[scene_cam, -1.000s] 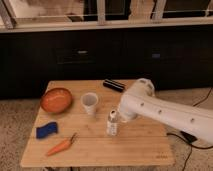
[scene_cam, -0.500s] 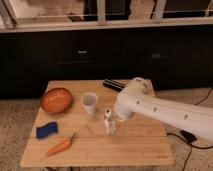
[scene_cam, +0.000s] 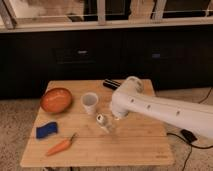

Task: Knock the bottle over

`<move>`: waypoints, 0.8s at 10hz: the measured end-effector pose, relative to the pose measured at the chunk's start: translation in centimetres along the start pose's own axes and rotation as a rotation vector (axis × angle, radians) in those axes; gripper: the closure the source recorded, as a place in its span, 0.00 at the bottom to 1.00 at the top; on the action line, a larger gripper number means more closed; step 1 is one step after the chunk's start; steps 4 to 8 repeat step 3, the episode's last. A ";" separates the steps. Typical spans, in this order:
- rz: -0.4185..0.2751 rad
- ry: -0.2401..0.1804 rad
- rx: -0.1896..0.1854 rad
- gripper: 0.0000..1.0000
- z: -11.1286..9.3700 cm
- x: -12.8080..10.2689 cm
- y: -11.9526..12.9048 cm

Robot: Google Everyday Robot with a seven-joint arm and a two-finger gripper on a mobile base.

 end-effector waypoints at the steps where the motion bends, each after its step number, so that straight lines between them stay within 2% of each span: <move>1: -0.008 -0.005 0.003 0.94 0.3 -0.7 -0.6; 3: -0.022 -0.007 0.007 0.94 0.7 -1.4 -1.1; 8: -0.022 -0.007 0.007 0.94 0.7 -1.4 -1.1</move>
